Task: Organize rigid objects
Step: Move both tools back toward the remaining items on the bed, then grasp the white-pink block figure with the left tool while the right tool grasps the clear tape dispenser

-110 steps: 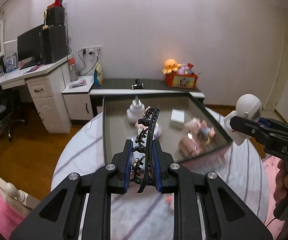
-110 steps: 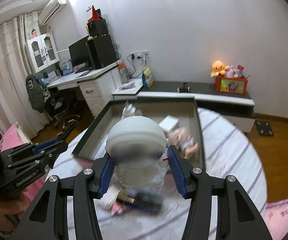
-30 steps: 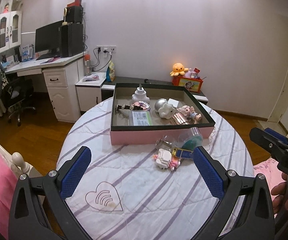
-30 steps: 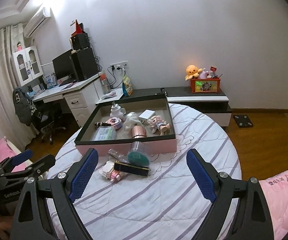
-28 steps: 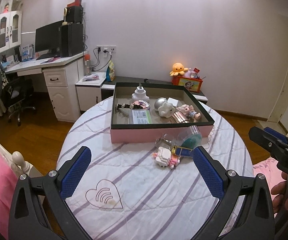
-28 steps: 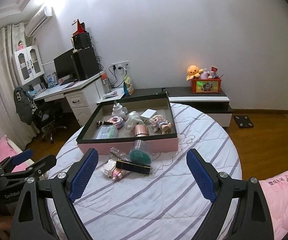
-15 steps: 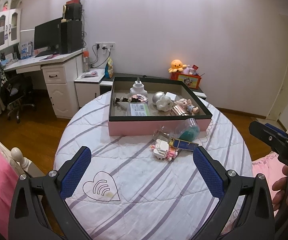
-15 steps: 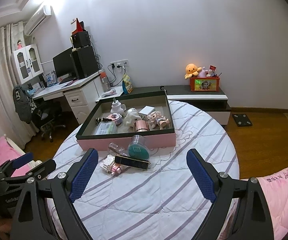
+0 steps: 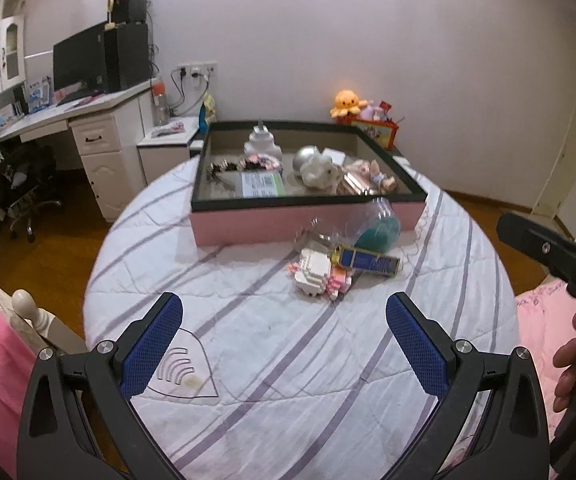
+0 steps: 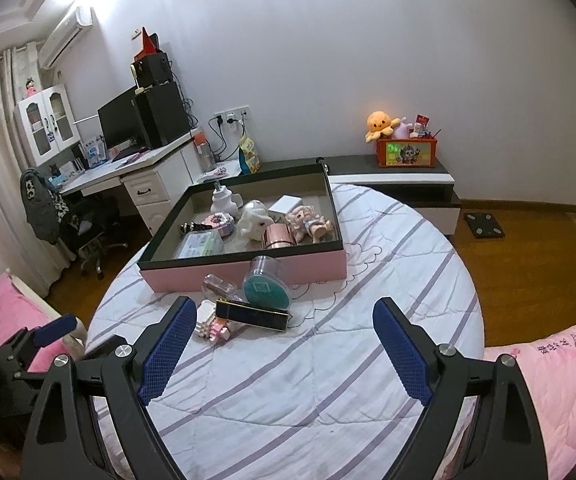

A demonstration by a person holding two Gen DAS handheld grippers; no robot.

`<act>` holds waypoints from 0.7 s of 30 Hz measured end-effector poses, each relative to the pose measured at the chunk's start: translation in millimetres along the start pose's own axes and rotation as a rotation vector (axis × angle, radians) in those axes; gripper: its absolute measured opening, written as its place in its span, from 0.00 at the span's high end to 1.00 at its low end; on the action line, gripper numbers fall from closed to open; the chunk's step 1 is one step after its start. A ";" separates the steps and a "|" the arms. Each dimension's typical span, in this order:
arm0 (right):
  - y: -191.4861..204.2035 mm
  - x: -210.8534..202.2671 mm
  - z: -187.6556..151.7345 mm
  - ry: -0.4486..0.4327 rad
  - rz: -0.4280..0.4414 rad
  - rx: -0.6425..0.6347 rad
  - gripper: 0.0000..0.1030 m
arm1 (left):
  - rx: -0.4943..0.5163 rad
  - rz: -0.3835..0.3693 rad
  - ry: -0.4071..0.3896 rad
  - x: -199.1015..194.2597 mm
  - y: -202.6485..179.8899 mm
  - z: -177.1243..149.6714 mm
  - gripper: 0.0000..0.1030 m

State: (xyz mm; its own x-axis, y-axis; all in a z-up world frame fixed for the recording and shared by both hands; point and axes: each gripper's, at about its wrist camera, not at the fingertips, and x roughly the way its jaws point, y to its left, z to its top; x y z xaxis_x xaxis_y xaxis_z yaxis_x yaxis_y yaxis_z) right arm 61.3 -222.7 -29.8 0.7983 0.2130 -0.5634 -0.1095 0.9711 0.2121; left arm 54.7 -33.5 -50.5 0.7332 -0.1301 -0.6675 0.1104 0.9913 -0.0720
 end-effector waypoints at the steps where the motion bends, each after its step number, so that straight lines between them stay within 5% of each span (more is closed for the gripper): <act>1: -0.7 3.3 -0.5 0.008 0.000 0.002 0.11 | 0.004 0.001 0.008 4.0 -1.7 -1.1 0.00; 21: -14.6 91.9 -0.8 0.166 0.020 0.027 0.11 | 0.046 -0.009 0.155 108.5 -23.4 7.8 0.00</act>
State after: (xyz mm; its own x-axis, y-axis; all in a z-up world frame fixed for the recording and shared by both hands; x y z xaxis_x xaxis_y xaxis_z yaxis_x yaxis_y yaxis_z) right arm 135.8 -217.2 -85.3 0.6868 0.2493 -0.6827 -0.1064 0.9637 0.2449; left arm 136.8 -71.0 -115.4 0.6202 -0.1310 -0.7734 0.1499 0.9876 -0.0470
